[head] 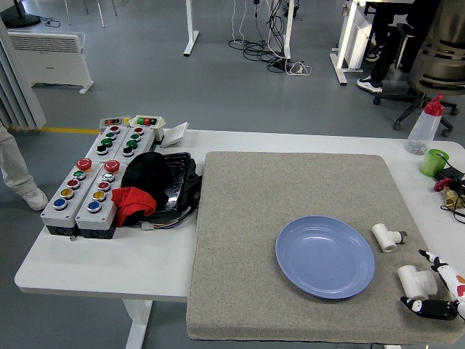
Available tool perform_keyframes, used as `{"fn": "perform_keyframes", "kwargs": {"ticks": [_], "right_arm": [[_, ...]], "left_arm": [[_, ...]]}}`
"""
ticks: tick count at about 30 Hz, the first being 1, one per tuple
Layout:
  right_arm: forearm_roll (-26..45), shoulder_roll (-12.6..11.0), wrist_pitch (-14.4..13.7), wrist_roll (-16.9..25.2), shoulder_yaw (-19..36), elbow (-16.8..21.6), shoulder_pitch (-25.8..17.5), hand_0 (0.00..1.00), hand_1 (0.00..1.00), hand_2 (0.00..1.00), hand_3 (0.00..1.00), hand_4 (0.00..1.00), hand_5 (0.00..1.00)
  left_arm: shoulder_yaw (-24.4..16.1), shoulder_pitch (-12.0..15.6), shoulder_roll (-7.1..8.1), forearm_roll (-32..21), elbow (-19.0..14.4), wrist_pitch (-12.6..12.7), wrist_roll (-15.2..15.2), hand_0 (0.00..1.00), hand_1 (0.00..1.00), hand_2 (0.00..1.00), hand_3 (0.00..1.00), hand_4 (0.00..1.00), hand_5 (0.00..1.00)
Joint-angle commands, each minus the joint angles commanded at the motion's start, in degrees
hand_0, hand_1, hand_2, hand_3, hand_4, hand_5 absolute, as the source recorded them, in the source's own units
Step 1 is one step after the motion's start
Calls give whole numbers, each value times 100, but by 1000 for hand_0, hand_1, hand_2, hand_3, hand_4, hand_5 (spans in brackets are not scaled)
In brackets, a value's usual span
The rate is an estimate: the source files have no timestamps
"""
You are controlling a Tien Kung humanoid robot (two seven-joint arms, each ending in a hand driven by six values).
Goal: Pick pipe place plate twice
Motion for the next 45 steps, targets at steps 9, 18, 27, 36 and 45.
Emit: {"fn": "perform_keyframes", "kwargs": {"ticks": [9,18,27,36,45], "right_arm": [[-121,62,-9,-55,66,-79,62,705,721,880,873,608,139],[-125,89,9,-65,53,-120,84,628,665,822,844,543,97],[-88,84,-223,97,89,-116,89,541,601,754,794,463,60],[-91,129,-614,315,65,-22,223,534,599,741,795,451,64],[-31,134,-744,436,-667,-60,956,537,601,736,796,434,43]], "left_arm": [[-3,-14,-6,6,2,-5,-9,583,576,584,487,410,998],[-17,-22,-12,26,-1,-11,-2,583,576,584,488,410,998],[-26,-28,-13,30,-6,-15,10,584,577,583,487,409,998],[-25,-18,-24,31,-9,-13,13,584,576,583,487,409,998],[-41,6,-33,66,-20,-26,40,584,577,583,487,409,998]]}}
